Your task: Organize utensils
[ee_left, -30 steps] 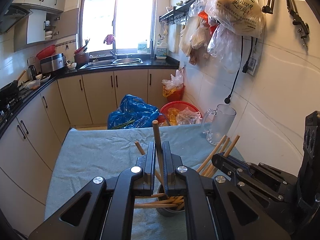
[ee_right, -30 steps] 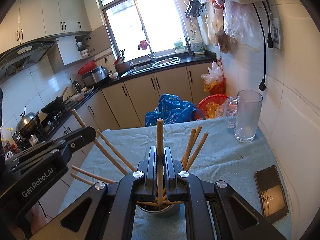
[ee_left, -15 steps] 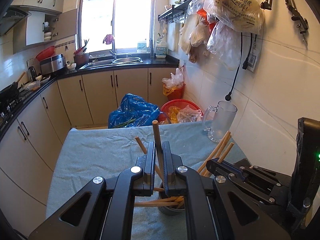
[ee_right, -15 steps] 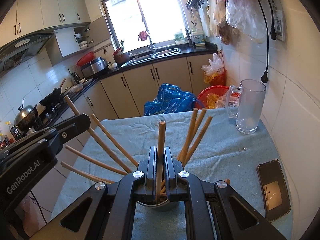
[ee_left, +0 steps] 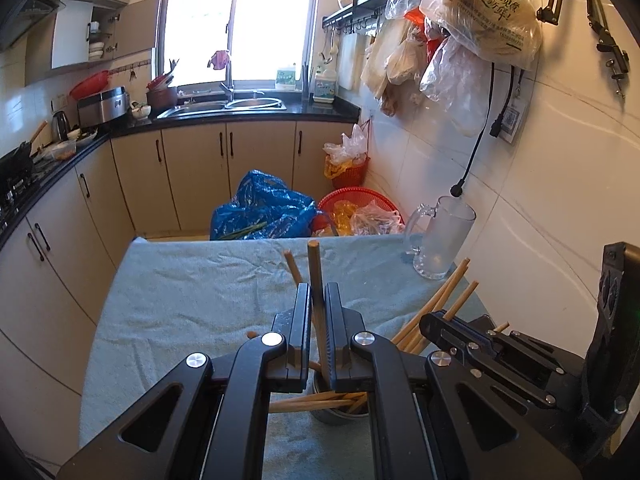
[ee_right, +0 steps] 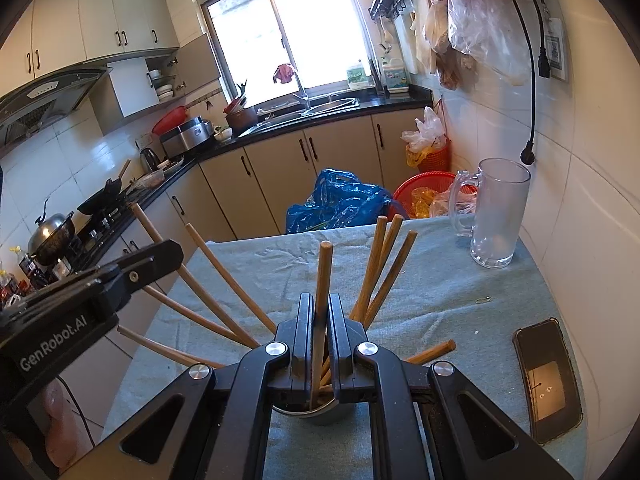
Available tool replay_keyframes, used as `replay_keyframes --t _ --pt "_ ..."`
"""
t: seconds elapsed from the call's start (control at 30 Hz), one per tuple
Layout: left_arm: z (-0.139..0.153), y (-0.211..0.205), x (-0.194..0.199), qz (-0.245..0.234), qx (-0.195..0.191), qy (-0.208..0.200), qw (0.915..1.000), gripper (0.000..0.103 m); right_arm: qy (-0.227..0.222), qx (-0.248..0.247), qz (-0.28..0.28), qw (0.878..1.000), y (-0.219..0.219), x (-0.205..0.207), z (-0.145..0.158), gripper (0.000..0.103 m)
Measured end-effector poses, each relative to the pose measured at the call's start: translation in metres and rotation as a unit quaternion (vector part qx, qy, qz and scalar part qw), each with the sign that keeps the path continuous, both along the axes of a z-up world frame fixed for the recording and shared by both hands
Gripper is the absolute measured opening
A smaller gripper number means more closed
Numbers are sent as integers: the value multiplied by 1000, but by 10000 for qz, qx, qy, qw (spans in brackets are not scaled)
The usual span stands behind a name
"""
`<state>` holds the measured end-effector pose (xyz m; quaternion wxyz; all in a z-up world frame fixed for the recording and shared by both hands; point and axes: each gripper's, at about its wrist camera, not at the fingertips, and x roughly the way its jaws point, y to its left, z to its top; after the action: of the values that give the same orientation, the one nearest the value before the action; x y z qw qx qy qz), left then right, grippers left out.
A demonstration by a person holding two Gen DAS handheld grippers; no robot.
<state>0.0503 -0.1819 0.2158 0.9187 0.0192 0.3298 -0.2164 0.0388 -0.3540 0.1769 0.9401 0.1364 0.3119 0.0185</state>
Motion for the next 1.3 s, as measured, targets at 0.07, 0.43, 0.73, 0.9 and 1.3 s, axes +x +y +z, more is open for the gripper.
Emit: replay_keyframes --t 0.07,0.43,0.73,0.9,1.3 --pt "-3 -1 1 -23 -13 77 10000 6 -4 8 -11 10000 0 0 0 8" --pt "-3 -3 0 19 9 106 9999 6 -30 34 -78 10000 -2 -1 1 9" --pt "13 5 -15 101 -79 -43 9999 44 -386 136 -323 9986 -11 -14 19 62" --pt "34 17 -36 145 -264 -289 9991 65 -670 373 -446 9961 -23 -32 35 84" --pt "71 42 -124 11 -503 -995 9938 86 -1422 1923 120 9709 -37 -109 65 103"
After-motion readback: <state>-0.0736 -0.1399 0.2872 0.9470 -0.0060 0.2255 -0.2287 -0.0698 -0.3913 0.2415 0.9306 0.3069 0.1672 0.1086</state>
